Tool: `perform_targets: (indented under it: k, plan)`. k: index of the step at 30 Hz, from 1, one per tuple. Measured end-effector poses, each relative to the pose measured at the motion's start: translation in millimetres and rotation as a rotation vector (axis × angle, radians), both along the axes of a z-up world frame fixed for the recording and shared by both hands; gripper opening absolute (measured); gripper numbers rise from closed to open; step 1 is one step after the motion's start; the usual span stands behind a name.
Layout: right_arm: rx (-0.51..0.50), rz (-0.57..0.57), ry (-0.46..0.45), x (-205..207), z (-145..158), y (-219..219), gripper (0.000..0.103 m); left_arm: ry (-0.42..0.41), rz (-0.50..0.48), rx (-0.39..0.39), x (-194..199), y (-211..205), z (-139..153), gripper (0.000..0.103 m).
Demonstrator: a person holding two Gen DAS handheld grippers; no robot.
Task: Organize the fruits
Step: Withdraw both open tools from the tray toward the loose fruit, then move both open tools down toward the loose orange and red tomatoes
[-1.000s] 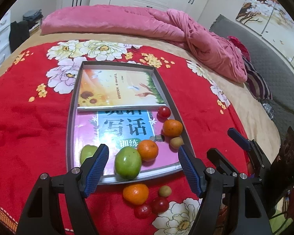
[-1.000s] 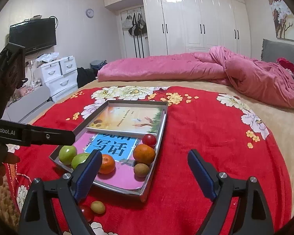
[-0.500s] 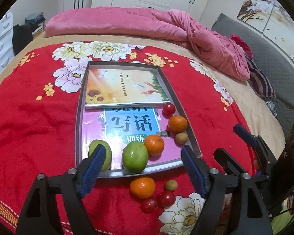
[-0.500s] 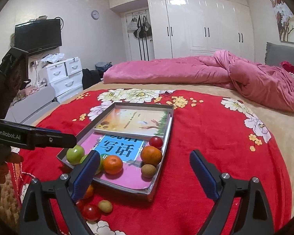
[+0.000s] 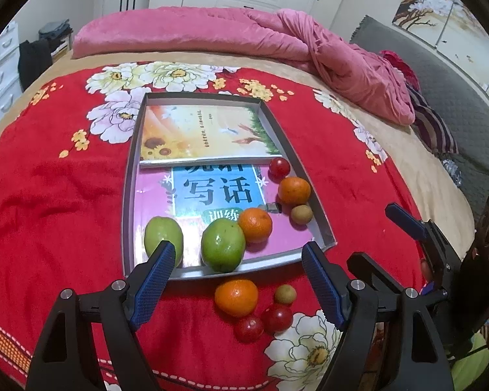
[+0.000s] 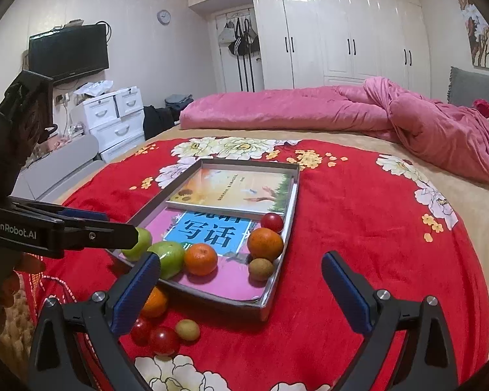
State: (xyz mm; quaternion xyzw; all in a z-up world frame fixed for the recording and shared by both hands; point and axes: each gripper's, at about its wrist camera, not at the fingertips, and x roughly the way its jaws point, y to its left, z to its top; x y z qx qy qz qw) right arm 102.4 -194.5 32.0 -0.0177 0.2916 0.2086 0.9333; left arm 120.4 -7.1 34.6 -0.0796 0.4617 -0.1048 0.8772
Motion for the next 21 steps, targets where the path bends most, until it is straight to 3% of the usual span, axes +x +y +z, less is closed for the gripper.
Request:
perform_targets:
  k: [21]
  plan:
    - [-0.028, 0.04, 0.058, -15, -9, 15, 0.1, 0.035, -0.01, 0.015, -12, 5, -13, 0.081]
